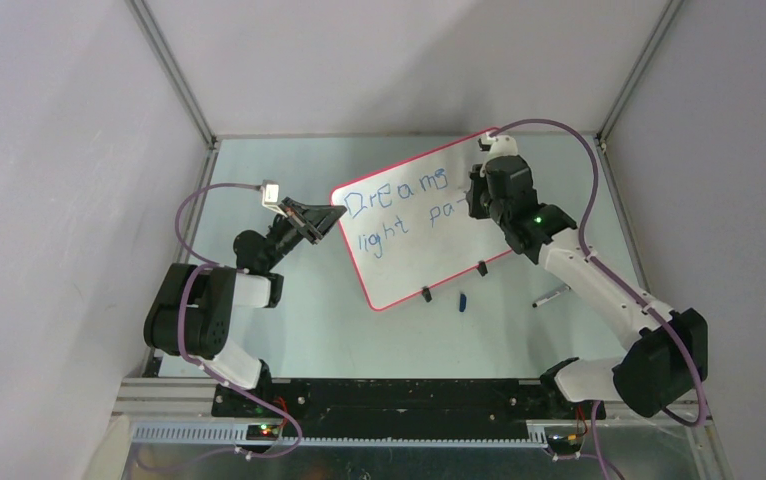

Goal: Write a sentence on the whiteboard

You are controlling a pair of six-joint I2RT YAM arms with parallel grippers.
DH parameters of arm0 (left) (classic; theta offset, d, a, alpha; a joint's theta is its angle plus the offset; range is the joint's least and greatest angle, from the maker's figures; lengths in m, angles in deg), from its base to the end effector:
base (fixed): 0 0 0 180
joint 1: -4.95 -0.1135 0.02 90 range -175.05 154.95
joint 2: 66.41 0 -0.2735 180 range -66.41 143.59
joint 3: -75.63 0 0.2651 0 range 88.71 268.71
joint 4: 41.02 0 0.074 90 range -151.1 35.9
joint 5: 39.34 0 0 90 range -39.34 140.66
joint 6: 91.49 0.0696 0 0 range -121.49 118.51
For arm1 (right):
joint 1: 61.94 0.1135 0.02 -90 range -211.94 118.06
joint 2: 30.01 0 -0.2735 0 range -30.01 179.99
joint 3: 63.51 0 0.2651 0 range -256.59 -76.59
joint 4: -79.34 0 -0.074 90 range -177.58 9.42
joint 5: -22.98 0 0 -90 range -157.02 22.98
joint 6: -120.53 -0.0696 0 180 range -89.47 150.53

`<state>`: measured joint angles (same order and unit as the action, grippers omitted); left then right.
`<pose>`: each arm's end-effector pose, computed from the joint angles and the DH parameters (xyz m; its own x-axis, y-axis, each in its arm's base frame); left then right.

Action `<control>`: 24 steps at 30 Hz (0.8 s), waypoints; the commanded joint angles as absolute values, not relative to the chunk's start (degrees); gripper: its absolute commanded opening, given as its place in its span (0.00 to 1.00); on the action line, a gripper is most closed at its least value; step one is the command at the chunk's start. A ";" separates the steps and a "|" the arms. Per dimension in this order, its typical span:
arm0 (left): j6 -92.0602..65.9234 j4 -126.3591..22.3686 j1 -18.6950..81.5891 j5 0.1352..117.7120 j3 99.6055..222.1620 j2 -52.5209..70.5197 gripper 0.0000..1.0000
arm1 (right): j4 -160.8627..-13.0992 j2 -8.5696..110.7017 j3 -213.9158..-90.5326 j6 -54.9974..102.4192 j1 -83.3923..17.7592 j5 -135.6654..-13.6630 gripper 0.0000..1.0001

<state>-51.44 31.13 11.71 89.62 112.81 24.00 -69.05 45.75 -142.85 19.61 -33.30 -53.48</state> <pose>0.2946 -0.0790 0.2162 -0.3150 -0.5621 -0.7648 0.6854 0.4226 -0.5929 0.3083 0.1498 0.3286 -0.4589 -0.0408 -0.8876 -0.2013 0.9777 0.0592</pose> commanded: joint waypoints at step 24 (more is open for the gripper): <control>-46.62 33.88 11.99 90.14 112.01 22.41 0.00 | -65.22 47.34 -145.19 18.41 -33.61 -53.02 0.00</control>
